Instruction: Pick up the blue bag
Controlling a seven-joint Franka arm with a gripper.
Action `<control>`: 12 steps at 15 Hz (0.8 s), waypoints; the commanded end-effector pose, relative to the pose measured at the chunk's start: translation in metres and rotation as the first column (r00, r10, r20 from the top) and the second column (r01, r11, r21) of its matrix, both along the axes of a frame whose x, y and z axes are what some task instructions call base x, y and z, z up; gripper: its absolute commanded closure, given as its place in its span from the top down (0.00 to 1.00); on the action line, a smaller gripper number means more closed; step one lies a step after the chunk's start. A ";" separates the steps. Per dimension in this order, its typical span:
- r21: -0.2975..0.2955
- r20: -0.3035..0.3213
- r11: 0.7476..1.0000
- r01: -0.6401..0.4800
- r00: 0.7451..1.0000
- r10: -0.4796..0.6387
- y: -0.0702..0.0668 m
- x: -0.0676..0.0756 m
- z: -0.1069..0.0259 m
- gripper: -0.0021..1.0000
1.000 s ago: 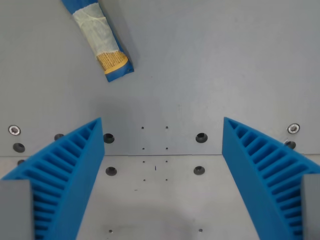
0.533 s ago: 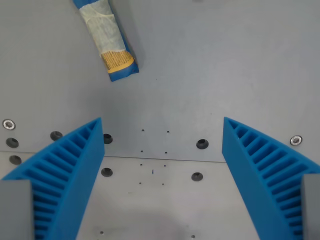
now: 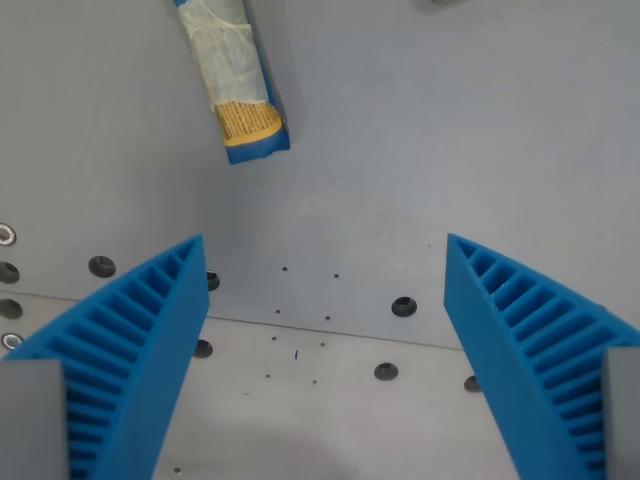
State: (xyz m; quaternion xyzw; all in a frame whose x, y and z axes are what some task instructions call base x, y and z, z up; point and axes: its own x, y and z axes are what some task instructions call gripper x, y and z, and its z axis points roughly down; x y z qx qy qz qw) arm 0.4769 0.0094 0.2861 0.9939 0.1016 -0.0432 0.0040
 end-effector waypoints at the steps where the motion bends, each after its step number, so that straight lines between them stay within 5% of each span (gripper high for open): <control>1: -0.011 0.085 0.987 -0.158 0.984 0.158 0.003 -0.004 -0.007 1.00; 12: -0.019 0.085 0.970 -0.243 0.966 0.244 0.011 -0.003 -0.022 1.00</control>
